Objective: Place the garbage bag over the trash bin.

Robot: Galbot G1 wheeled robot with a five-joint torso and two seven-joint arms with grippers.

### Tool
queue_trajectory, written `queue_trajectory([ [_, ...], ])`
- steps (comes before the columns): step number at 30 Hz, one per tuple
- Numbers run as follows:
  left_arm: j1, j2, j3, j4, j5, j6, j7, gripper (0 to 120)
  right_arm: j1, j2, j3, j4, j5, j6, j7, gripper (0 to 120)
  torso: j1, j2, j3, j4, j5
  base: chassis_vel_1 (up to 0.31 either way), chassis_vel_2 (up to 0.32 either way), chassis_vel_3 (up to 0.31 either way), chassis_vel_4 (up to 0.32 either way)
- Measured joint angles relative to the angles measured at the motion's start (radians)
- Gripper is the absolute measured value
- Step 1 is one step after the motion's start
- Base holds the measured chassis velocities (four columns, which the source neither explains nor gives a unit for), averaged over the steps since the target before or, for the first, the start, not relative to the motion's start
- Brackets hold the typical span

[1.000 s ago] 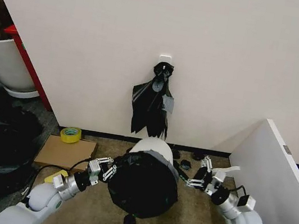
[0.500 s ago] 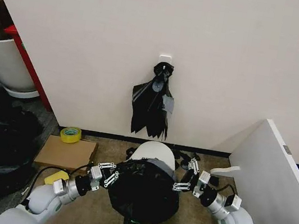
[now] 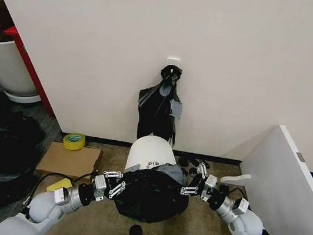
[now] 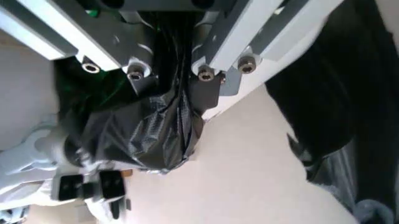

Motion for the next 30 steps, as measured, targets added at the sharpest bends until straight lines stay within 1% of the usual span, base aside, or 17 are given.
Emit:
queue_trajectory([
  [1, -0.001, -0.001, 0.000, 0.002, 0.000, 0.000, -0.001, 4, 0.000, -0.002, 0.000, 0.000, 0.006, 0.001, -0.009, 100, 0.000, 0.000, 0.000, 0.0000, 0.0001, 0.000, 0.000, 0.000, 0.000],
  [3, -0.007, -0.003, 0.002, 0.025, 0.004, 0.001, -0.004, 4, -0.001, -0.013, 0.012, 0.002, 0.066, 0.002, -0.096, 100, 0.000, 0.000, 0.000, -0.0001, 0.0001, 0.000, 0.000, 0.000, 0.000],
  [4, -0.007, -0.003, 0.002, 0.025, 0.004, 0.001, -0.004, 4, -0.001, -0.013, 0.012, 0.002, 0.066, 0.002, -0.096, 100, 0.000, 0.000, 0.000, -0.0001, 0.0001, 0.000, 0.000, 0.000, 0.000],
  [6, -0.010, -0.003, 0.003, 0.038, 0.005, 0.002, -0.005, 4, -0.003, -0.020, 0.025, 0.007, 0.104, -0.005, -0.175, 100, 0.000, 0.000, 0.000, -0.0001, 0.0000, 0.000, 0.000, 0.000, 0.000],
  [8, -0.010, -0.002, 0.003, 0.039, 0.004, 0.002, -0.003, 4, -0.006, -0.025, 0.033, 0.012, 0.126, -0.010, -0.199, 100, 0.000, 0.000, 0.000, -0.0001, 0.0002, 0.000, 0.000, 0.000, 0.000],
  [12, -0.007, -0.001, 0.005, 0.037, 0.003, 0.002, 0.001, 4, -0.006, -0.026, 0.042, 0.010, 0.136, -0.016, -0.202, 100, 0.000, 0.000, 0.000, 0.0000, 0.0003, 0.000, 0.000, 0.000, 0.000],
  [20, 0.004, 0.004, 0.002, 0.011, -0.012, 0.002, 0.026, 4, 0.005, -0.015, 0.047, -0.033, 0.041, -0.018, -0.154, 100, 0.000, 0.000, 0.000, 0.0000, 0.0002, 0.000, 0.000, 0.000, 0.000],
  [30, 0.012, 0.006, -0.002, -0.009, -0.026, 0.002, 0.048, 4, 0.038, -0.010, 0.026, -0.087, 0.012, -0.016, -0.153, 100, 0.000, 0.000, 0.000, -0.0001, 0.0001, 0.000, 0.000, 0.000, 0.000],
])
